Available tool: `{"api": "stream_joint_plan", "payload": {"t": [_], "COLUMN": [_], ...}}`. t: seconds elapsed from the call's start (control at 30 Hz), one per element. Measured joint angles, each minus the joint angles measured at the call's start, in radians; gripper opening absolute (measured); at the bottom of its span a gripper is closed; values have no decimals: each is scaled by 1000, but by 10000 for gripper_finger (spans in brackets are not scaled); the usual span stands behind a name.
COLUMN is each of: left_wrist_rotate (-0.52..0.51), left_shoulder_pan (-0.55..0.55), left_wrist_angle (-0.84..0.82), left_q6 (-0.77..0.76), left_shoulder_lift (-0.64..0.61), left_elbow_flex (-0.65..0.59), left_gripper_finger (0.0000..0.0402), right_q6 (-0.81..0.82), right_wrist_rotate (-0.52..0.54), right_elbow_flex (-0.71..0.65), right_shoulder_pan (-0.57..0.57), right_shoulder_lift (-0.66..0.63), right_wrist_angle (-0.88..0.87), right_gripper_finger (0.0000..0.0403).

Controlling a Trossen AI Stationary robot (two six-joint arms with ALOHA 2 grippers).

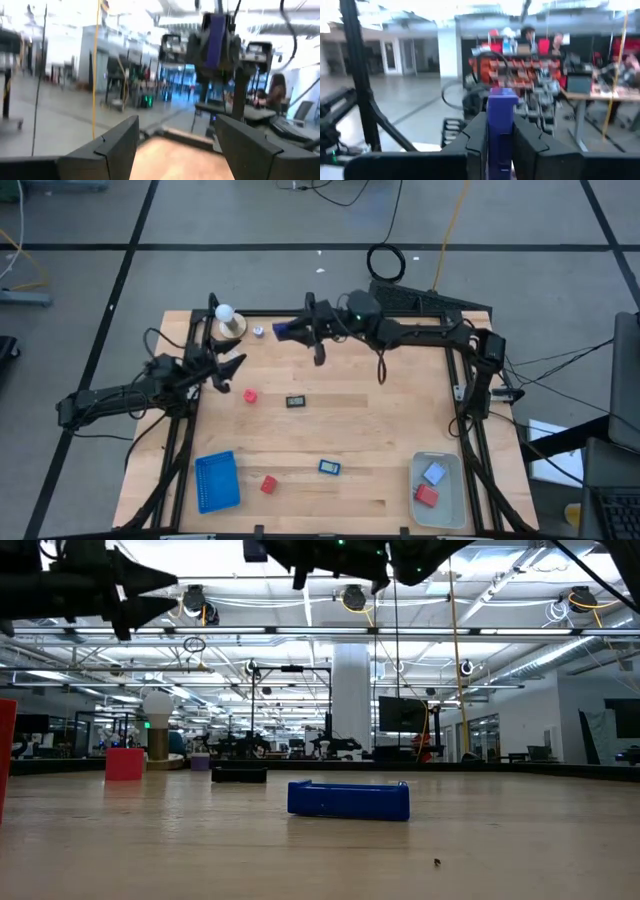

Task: Pick & Place Office items
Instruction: Put the purple digital timer into the blue bin

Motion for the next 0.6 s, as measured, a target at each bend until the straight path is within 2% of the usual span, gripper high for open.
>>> {"api": "stream_joint_plan", "payload": {"t": [0.2, 0.3, 0.47, 0.6], "left_wrist_rotate": [7, 49, 79, 97], "left_shoulder_pan": [0, 0, 0, 21], "left_wrist_angle": [43, 93, 277, 276], "left_q6": [54, 59, 77, 107], "left_shoulder_lift": [17, 63, 229, 396], "left_elbow_flex": [0, 0, 16, 156], "left_gripper_finger": [260, 260, 260, 260], "right_q6": [14, 5, -32, -8], "right_wrist_rotate": [144, 157, 158, 157], "right_elbow_flex": [-53, -56, -56, -56], "right_shoulder_pan": [42, 63, 85, 74], "right_shoulder_lift": [2, 2, 15, 13], "right_wrist_angle": [96, 132, 162, 184], "right_gripper_finger": [44, 45, 44, 44]}}
